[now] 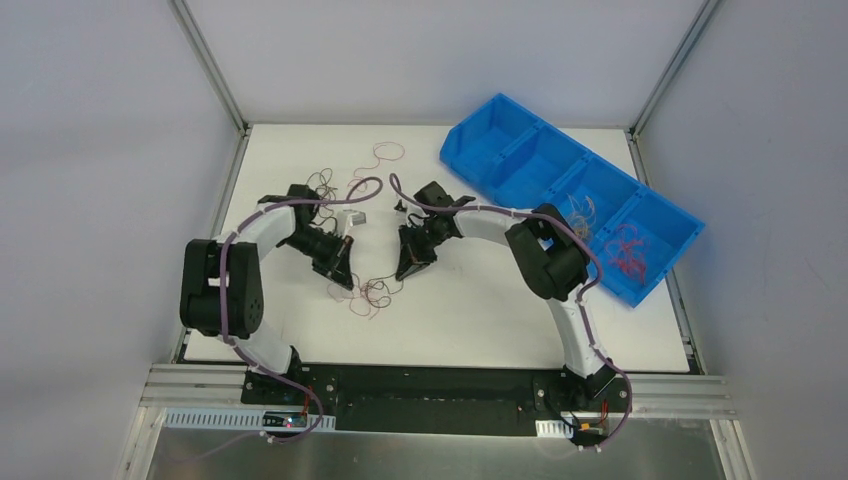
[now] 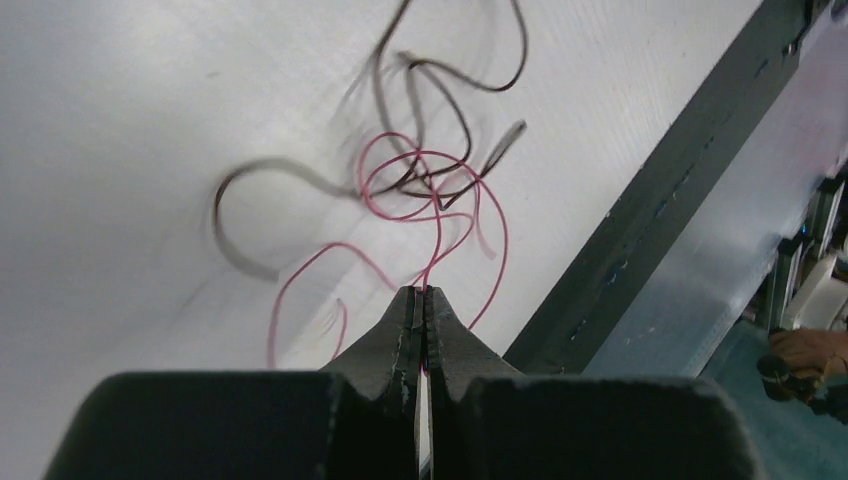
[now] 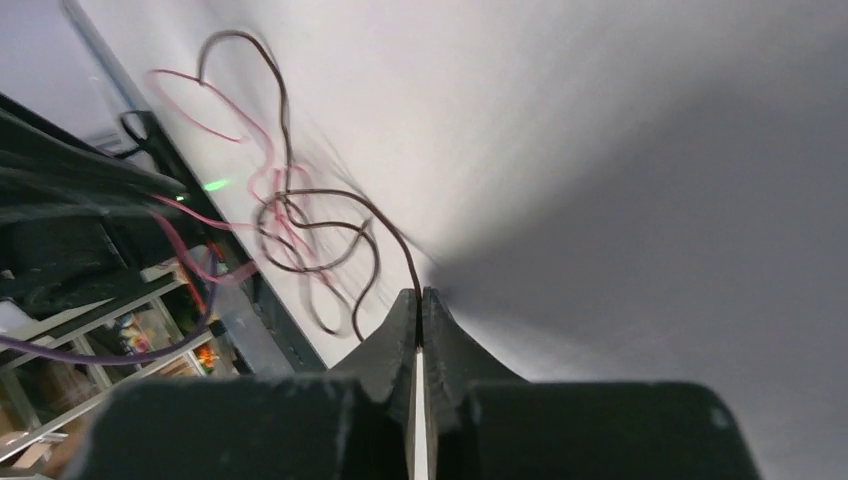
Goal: Untangle the cables
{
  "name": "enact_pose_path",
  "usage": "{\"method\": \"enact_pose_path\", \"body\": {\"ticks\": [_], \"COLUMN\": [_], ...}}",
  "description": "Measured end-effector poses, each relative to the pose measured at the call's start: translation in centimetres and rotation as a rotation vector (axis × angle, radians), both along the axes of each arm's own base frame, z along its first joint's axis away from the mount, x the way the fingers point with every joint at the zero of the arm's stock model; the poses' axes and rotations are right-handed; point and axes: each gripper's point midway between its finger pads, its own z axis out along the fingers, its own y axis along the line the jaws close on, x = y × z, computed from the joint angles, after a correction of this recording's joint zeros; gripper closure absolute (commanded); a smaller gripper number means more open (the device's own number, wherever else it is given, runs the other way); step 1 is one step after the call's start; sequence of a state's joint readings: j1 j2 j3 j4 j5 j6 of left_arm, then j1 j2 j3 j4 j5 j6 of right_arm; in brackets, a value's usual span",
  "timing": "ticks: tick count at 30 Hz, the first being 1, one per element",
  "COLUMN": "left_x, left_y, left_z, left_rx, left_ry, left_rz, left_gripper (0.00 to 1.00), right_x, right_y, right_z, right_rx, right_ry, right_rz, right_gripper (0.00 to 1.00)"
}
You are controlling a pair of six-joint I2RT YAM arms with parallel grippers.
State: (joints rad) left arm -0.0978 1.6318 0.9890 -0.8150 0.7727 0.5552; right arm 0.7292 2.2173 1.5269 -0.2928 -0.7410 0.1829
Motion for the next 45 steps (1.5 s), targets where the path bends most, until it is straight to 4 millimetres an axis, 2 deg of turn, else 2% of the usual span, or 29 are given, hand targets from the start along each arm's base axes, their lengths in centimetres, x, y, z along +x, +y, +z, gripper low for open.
{"method": "enact_pose_path", "body": {"ticks": [2, 4, 6, 8, 9, 13, 15, 17, 20, 26, 37, 43, 45], "left_x": [0.8, 2.0, 2.9, 3.5, 3.6, 3.1, 2.9, 2.6, 2.1, 2.1, 1.6, 0.8, 0.7], "left_y": [1.5, 4.2, 6.9, 10.2, 11.2, 15.2, 16.5, 17.3, 17.6, 18.5, 19.0, 19.3, 19.3], "left_z": [0.7, 1.6, 2.4, 2.8, 2.7, 1.1, -0.3, -1.6, -2.9, -3.6, -4.1, -4.3, -4.3], "left_rx": [0.004, 0.024, 0.057, 0.112, 0.141, 0.225, 0.248, 0.261, 0.263, 0.307, 0.340, 0.369, 0.370], "left_ry": [-0.019, -0.069, -0.118, -0.161, -0.174, -0.131, -0.085, -0.041, 0.008, 0.009, 0.003, 0.004, 0.007], "left_rz": [0.074, 0.177, 0.258, 0.327, 0.331, 0.369, 0.370, 0.369, 0.354, 0.326, 0.294, 0.264, 0.263], "left_gripper": [1.00, 1.00, 1.00, 1.00, 1.00, 1.00, 1.00, 1.00, 1.00, 1.00, 1.00, 1.00, 0.85], "right_x": [0.1, 0.6, 1.6, 2.8, 3.5, 6.3, 7.1, 7.2, 6.7, 6.6, 11.8, 15.0, 16.1], "right_y": [-1.0, -2.8, -5.6, -9.5, -11.3, -18.3, -21.0, -22.8, -24.0, -24.7, -28.0, -31.9, -32.9], "right_z": [-0.4, -0.4, 0.1, 1.3, 2.2, 5.8, 7.3, 8.5, 10.1, 14.6, 28.3, 34.4, 35.4], "right_rx": [-0.042, -0.087, -0.145, -0.207, -0.233, -0.316, -0.340, -0.355, -0.356, -0.316, -0.169, -0.136, -0.135], "right_ry": [-0.019, -0.053, -0.112, -0.172, -0.203, -0.311, -0.342, -0.357, -0.375, -0.458, -0.753, -0.887, -0.913], "right_rz": [0.008, 0.007, -0.009, -0.043, -0.065, -0.166, -0.212, -0.238, -0.251, -0.282, -0.513, -0.683, -0.723], "right_gripper": [1.00, 1.00, 1.00, 1.00, 1.00, 1.00, 1.00, 1.00, 1.00, 1.00, 1.00, 1.00, 1.00]}}
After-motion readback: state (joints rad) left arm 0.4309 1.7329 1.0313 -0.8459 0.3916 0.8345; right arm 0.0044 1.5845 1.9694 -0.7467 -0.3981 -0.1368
